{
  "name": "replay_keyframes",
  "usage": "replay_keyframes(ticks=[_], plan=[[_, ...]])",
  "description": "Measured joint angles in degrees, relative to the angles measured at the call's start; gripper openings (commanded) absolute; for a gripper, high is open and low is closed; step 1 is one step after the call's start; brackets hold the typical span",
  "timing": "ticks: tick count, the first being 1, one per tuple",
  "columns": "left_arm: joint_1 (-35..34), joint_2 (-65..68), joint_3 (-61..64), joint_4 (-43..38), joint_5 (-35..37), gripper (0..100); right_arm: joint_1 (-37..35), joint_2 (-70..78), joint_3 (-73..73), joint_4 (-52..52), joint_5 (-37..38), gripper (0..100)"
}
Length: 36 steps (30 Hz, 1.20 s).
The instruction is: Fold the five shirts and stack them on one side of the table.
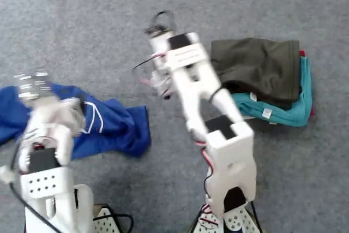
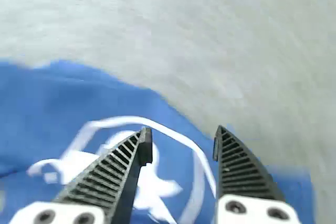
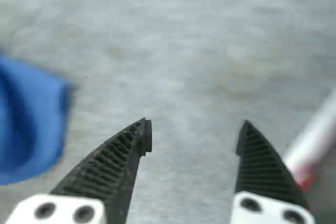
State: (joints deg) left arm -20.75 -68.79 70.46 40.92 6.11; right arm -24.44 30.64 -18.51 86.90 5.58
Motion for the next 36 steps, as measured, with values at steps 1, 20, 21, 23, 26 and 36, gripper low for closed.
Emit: replay_keyframes(ticks=[1, 20, 21, 23, 26, 36], plan=[[-3.6, 0.9, 0.0, -1.6, 1.5, 21, -2.2, 0.0, 0.0, 0.0, -0.4, 27.2], [-28.8, 51.1, -21.5, -11.6, 9.2, 21, -22.2, 10.9, -11.3, -3.2, -4.0, 25.8], [-29.1, 51.3, -22.4, -10.5, 9.2, 21, -22.9, 11.4, -11.4, -3.2, -4.0, 23.7], [-29.1, 51.6, -23.5, -9.5, 9.2, 21, -23.7, 13.2, -11.4, -3.3, -4.0, 13.4], [-29.2, 51.9, -23.8, -9.1, 9.2, 21, -23.5, 15.0, -12.0, -3.7, -4.0, 3.3], [-29.2, 52.0, -24.1, -8.6, 9.2, 21, -9.1, 15.9, -23.4, 0.5, -4.0, 1.3]])
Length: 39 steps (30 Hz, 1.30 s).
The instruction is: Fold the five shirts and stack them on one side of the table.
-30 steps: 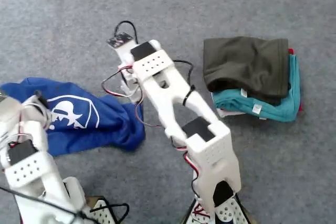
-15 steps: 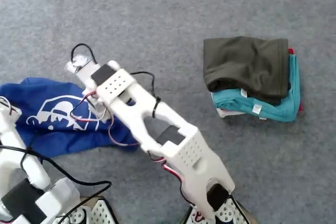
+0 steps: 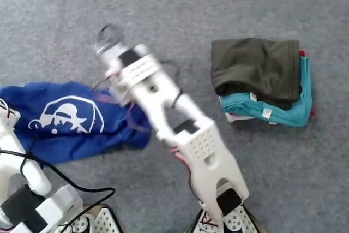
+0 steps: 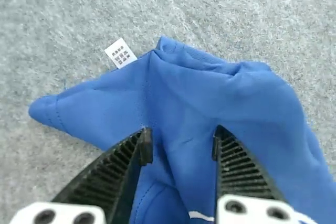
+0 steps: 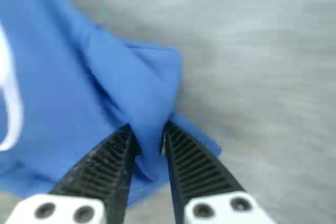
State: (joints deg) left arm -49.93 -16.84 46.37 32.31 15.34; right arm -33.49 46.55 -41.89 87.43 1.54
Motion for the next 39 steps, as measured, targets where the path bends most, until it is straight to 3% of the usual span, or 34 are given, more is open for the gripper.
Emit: replay_keyframes(ticks=[9, 14, 19, 26, 29, 33, 38, 39], plan=[[8.9, 0.0, 0.0, 7.3, -2.7, 21, 18.1, 4.8, -18.8, 4.3, -2.5, 1.4], [13.7, -1.3, 0.0, 13.0, -6.2, 21, 19.3, 11.7, -24.5, 4.3, -2.7, 1.4], [22.0, -12.7, 0.6, 22.7, -13.5, 21, 19.3, 17.3, -30.2, 4.3, -2.7, 1.5], [36.3, -24.8, 13.5, 22.3, -15.6, 21, 19.3, 21.4, -37.5, 5.8, -2.7, 1.5], [37.2, -22.2, 16.7, 16.8, -15.6, 21, 19.3, 21.4, -41.1, 8.8, -2.7, 1.5], [37.5, -12.9, 14.8, 15.1, -16.8, 21, 19.3, 21.4, -45.0, 11.3, -2.7, 1.5], [37.5, 1.7, 6.9, 16.4, -18.6, 2, 19.3, 21.4, -46.9, 12.3, -2.7, 1.5], [37.8, 3.4, 5.3, 17.1, -18.8, 3, 19.3, 21.4, -46.9, 12.3, -2.7, 1.5]])
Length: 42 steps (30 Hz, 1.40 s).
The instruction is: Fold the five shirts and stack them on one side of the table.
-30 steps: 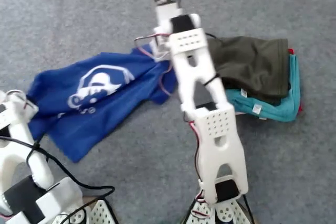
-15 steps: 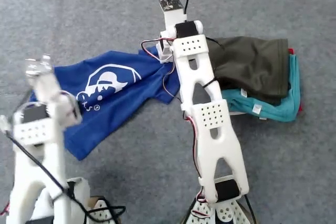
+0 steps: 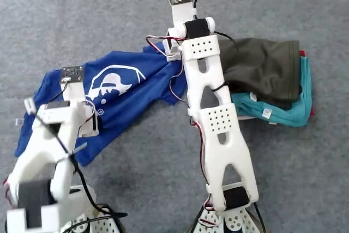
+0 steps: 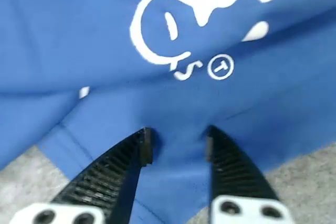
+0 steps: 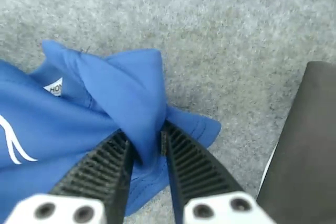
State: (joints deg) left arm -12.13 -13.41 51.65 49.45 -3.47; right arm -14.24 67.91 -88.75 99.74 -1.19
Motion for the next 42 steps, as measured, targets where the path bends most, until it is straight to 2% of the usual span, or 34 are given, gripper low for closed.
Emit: replay_keyframes(ticks=[7, 13, 16, 22, 29, 35, 38, 42], plan=[[-1.8, 3.0, -3.8, 1.0, -0.9, 3, -0.1, 0.0, 0.0, 0.8, 2.2, 1.5], [-10.0, -1.7, -4.0, -1.0, -4.7, 3, -0.4, 0.0, 0.0, 1.3, 2.5, 1.5], [-17.1, -2.3, -4.1, -4.0, -4.8, 3, 0.1, -0.4, 2.3, 1.1, 2.5, 1.5], [-28.7, 0.5, -11.2, -5.5, -4.0, 3, -3.8, -11.9, 22.5, 1.1, 4.1, 1.5], [-36.8, 9.5, -22.2, -0.5, 5.0, 3, -15.3, -36.8, 54.2, 1.0, 10.5, 1.5], [-46.7, 18.4, -32.3, 2.6, 16.2, 3, -25.5, -52.1, 72.0, 1.0, 14.5, 1.7], [-49.1, 23.2, -36.8, 3.8, 19.1, 3, -27.4, -57.5, 77.7, 1.0, 16.2, 9.8], [-49.2, 29.4, -41.8, 4.7, 19.8, 3, -27.3, -63.5, 81.0, 1.0, 16.6, 30.6]])
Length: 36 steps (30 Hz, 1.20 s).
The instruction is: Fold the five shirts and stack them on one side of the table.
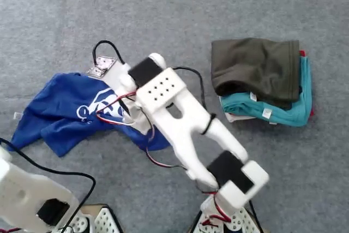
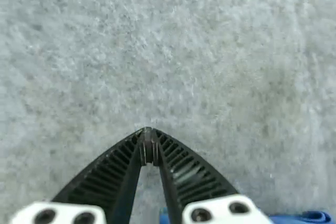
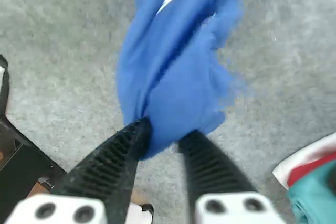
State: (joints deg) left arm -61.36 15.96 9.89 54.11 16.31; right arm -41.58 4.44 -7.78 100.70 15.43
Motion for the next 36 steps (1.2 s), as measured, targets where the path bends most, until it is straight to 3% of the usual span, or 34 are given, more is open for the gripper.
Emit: replay_keyframes(ticks=[4, 12, 21, 30, 32, 35, 36], plan=[[-0.7, 4.3, -4.0, 0.2, 1.3, 3, 0.0, -5.9, -1.7, 0.0, 0.1, 42.4], [0.1, 7.6, -7.3, 0.2, 3.2, 3, 0.0, -4.1, -20.8, 0.1, -1.4, 36.4], [0.8, 7.6, -7.3, 1.3, 3.2, 3, 0.1, 28.2, -36.3, -16.4, -2.8, 29.7], [0.8, 7.6, -7.3, 1.3, 3.2, 3, -0.2, 61.7, -64.0, -14.5, -6.0, 28.2], [0.8, 7.6, -7.3, 1.5, 3.2, 3, -0.1, 67.1, -69.7, -13.5, -6.3, 22.8], [0.8, 7.6, -7.3, 1.5, 3.2, 3, 1.2, 72.7, -77.7, -11.4, -7.6, 1.5], [0.8, 7.6, -7.3, 1.5, 3.2, 3, 1.8, 73.8, -80.1, -10.5, -7.8, 1.5]])
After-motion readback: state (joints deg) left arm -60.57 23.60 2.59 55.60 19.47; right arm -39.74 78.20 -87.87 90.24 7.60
